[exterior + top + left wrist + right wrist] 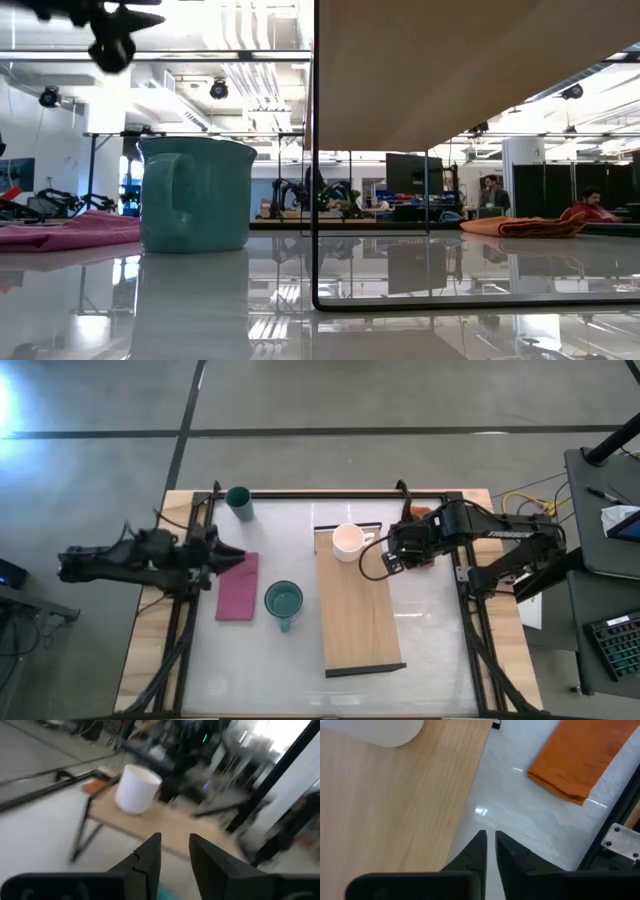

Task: Stack small to large cups/mugs on shelf
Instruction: Put the blue mug on the shelf

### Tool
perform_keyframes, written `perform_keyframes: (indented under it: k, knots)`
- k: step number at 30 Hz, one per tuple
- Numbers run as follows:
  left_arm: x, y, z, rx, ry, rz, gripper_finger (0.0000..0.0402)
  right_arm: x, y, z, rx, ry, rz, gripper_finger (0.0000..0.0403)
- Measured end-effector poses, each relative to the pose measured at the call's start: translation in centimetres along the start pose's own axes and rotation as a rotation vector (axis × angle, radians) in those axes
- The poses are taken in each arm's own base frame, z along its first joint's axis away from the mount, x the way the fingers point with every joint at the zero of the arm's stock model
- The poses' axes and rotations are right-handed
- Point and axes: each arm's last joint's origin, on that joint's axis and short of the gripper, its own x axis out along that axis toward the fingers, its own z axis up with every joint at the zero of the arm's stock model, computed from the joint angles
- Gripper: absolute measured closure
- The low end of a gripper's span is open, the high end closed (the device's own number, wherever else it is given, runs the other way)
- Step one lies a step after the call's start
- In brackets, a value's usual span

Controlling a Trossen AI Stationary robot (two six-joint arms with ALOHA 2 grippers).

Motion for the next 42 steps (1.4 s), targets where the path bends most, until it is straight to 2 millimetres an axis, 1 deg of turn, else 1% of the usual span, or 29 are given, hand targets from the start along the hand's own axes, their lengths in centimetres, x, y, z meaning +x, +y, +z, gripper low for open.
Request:
perform_keyframes:
  k: [2, 5, 7, 9, 11, 13, 16, 18, 23, 26, 33, 38, 40, 42]
  knots:
    - [0.3, -0.3, 0.5, 0.094, 0.154, 0.066, 0.0315, 0.0, 0.0, 0.0, 0.000, -0.012, -0.006, 0.0355]
    - [2.2, -0.6, 0.7, 0.196, 0.314, 0.117, 0.0315, 0.0, 0.0, 0.0, 0.001, -0.015, -0.009, 0.0325]
    - [3.6, -0.6, 0.1, 0.233, 0.401, 0.143, 0.0315, 0.0, -0.1, 0.0, 0.007, -0.017, -0.012, 0.0300]
    - [4.9, -0.6, -0.3, 0.237, 0.445, 0.157, 0.0315, 0.0, -0.1, 0.0, 0.019, -0.016, -0.014, 0.0276]
    - [6.1, -0.3, -1.5, 0.226, 0.536, 0.173, 0.0315, 0.0, -0.1, 0.0, 0.029, -0.014, -0.018, 0.0254]
    - [7.1, -0.4, -2.0, 0.189, 0.585, 0.147, 0.0315, 0.0, -0.2, 0.0, 0.030, -0.010, -0.029, 0.0234]
    - [8.1, -0.5, -2.7, 0.181, 0.655, 0.135, 0.0315, 0.0, -0.4, -0.1, 0.020, -0.005, -0.044, 0.0212]
    - [8.5, -0.7, -2.7, 0.178, 0.663, 0.131, 0.0315, 0.0, -0.4, -0.1, 0.011, -0.007, -0.042, 0.0202]
    - [9.6, -1.0, -2.9, 0.145, 0.640, 0.124, 0.0315, -0.1, -0.5, 0.0, -0.042, -0.050, -0.059, 0.0191]
    - [10.7, -1.0, -3.3, 0.111, 0.639, 0.133, 0.0315, -0.1, -0.5, 0.0, -0.075, -0.052, -0.062, 0.0191]
    - [13.6, -0.4, -5.5, 0.117, 0.715, 0.189, 0.0315, -0.1, -0.4, 0.0, -0.111, -0.053, -0.063, 0.0191]
    - [14.9, 0.0, -6.7, 0.110, 0.747, 0.242, 0.0316, -0.1, -0.5, 0.1, -0.154, -0.060, -0.068, 0.0191]
    - [15.2, -0.1, -6.6, 0.111, 0.752, 0.246, 0.0324, -0.1, -0.5, 0.1, -0.170, -0.066, -0.071, 0.0193]
    - [15.5, -0.3, -6.1, 0.110, 0.735, 0.239, 0.0344, -0.1, -0.5, 0.1, -0.181, -0.066, -0.073, 0.0199]
